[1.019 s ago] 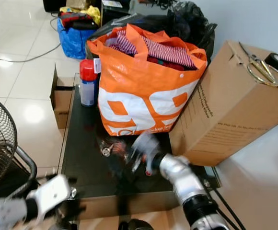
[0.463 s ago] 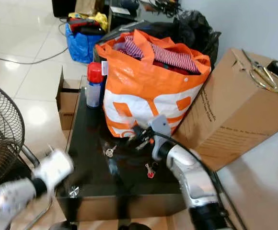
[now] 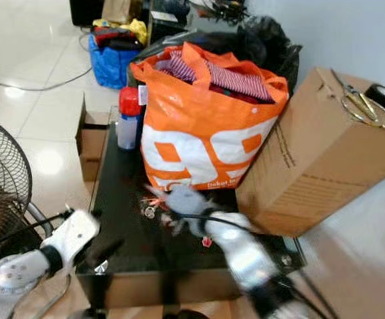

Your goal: Hang keys on a hook

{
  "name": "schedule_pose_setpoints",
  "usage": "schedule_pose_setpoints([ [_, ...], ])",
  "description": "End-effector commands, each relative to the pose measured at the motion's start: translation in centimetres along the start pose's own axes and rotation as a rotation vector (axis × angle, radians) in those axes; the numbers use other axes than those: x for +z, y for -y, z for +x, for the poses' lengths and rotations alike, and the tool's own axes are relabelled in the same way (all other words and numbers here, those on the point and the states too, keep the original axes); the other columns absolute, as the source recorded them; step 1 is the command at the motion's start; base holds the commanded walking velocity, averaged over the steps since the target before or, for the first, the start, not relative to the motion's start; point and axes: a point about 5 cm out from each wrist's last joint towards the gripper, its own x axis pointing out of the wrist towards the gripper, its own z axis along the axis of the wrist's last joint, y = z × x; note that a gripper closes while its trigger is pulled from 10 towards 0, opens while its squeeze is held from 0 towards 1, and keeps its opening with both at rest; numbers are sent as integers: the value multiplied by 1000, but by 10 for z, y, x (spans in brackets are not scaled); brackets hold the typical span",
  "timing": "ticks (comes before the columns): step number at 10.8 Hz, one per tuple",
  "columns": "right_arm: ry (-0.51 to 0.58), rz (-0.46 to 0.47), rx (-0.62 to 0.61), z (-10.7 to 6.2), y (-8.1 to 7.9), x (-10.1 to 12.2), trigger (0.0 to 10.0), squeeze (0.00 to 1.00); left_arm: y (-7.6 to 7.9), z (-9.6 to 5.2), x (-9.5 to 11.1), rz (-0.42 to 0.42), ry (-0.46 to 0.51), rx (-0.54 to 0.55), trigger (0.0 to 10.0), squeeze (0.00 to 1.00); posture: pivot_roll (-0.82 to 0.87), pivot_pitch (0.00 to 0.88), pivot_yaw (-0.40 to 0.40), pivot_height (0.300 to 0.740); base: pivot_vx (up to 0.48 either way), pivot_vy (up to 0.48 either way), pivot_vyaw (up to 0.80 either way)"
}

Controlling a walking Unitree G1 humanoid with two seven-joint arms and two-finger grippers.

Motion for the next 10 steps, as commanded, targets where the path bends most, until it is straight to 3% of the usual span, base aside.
schedule_pose_setpoints([
  [1, -31, 17, -35, 1, 7, -7, 10000, 0, 7, 3, -2, 16, -15, -56, 10000, 251, 86, 0, -192, 732, 0, 0, 0],
  [2, -22, 47, 3, 9, 3, -5, 10000, 0, -4, 8, 1, 114, 2, -34, 10000, 263, 94, 0, -206, 732, 0, 0, 0],
  [3, -5, 48, 17, 9, 4, -2, 10000, 0, -8, 9, 7, 135, 44, -19, 10000, 267, 94, 0, -207, 732, 0, 0, 0],
  [4, 28, 45, 44, 9, 6, 3, 10000, 0, -14, 10, 17, 114, 106, -11, 10000, 961, 90, 0, -207, 732, 0, 0, 0],
  [6, 118, 50, 138, -3, 12, 13, 10000, 0, -46, 7, 40, 236, 261, 104, 10000, 1000, 80, 0, -198, 732, 0, 0, 0],
  [7, 143, 54, 174, -9, 13, 16, 10000, 0, -51, 6, 43, 264, 281, 93, 10000, 1000, 79, 0, -196, 732, 0, 0, 0],
  [8, 187, 44, 234, -18, 14, 24, 10000, 0, -53, 11, 45, 311, 280, 24, 10000, 271, 76, 0, -192, 732, 0, 0, 0],
  [9, 198, 35, 247, -20, 14, 26, 10000, 0, -54, 14, 51, 328, 314, 4, 10000, 0, 73, 0, -189, 732, 0, 0, 0],
  [10, 199, 32, 253, -21, 14, 27, 10000, 0, -50, 19, 60, 321, 366, -63, 10000, 0, 69, 0, -187, 732, 0, 0, 0],
])
